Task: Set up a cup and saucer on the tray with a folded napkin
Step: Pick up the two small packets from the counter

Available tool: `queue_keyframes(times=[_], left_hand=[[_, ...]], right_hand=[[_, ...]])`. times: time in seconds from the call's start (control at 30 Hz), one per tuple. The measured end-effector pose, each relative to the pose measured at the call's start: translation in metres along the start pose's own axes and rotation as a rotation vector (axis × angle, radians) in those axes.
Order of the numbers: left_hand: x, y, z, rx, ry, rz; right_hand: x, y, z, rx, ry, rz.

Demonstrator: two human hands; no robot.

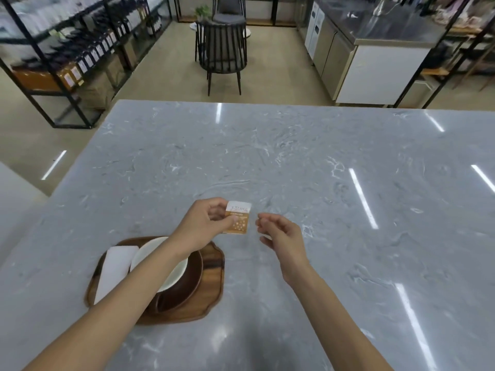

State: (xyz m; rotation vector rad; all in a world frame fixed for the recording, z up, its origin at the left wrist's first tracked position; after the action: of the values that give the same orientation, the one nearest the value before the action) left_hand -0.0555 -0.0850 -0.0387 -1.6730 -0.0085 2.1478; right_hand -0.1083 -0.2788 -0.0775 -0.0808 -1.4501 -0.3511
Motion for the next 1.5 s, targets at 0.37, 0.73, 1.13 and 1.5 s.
queue_keyframes(times=[0.37, 0.73, 1.13, 1.5], left_hand=[[0.009, 0.035, 0.046, -0.104, -0.06, 0.111], [0.034, 0.058, 0.072, -0.121, -0.188, 0.21], [0.042, 0.072, 0.093, -0.229, -0.201, 0.334], [0.054, 0.083, 0.125, -0.154, -0.113, 0.446]], right_hand=[[-0.028, -0.06, -0.056, 0.108, -0.154, 0.934], [-0.025, -0.056, -0.057, 0.167, -0.119, 0.85], [0.023, -0.057, 0.021, 0.282, 0.051, 0.269], [0.005, -0.034, 0.076, 0.364, 0.144, 0.148]])
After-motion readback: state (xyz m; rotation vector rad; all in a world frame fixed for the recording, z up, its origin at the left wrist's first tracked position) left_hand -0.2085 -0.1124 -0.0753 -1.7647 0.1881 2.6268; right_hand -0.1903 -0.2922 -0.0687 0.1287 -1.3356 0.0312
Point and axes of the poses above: each hand's wrist, its own z-axis away from the middle knuckle, its own y-axis out of the palm, x = y × z, the point moved 2 cm from there along -z, towards the middle knuckle, and after that the axes turned 11 degrees about -y, right-handed, at the moved point
